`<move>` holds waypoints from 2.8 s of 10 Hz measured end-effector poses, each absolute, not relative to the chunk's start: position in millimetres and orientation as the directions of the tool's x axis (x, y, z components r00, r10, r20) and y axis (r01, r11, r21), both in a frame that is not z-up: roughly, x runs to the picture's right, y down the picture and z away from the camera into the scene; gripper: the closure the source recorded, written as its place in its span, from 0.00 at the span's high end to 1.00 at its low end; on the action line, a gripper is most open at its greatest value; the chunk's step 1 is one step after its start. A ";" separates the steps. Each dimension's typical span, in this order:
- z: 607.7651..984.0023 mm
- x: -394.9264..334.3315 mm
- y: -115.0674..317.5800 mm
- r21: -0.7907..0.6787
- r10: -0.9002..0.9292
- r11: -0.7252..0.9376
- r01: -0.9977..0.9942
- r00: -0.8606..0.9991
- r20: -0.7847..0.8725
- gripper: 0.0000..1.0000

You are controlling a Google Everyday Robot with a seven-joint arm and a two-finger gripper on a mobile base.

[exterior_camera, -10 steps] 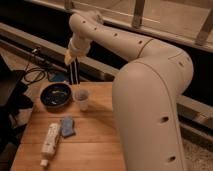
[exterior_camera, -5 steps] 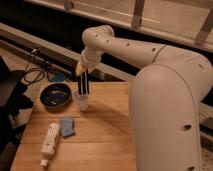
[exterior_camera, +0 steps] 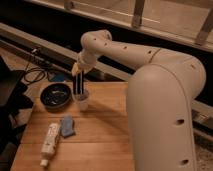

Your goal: Place the eraser in the ceramic cup

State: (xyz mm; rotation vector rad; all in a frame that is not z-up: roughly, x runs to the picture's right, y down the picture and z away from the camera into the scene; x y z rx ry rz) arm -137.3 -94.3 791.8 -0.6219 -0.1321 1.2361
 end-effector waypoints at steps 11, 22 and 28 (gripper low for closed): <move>823.8 -122.6 -77.4 -0.459 0.907 0.171 -0.872 0.321 -0.272 0.00; 822.3 -129.8 -45.3 -0.448 0.907 0.111 -0.887 0.274 -0.318 0.72; 810.0 -146.4 -58.4 -0.489 0.905 0.118 -0.864 0.296 -0.305 0.37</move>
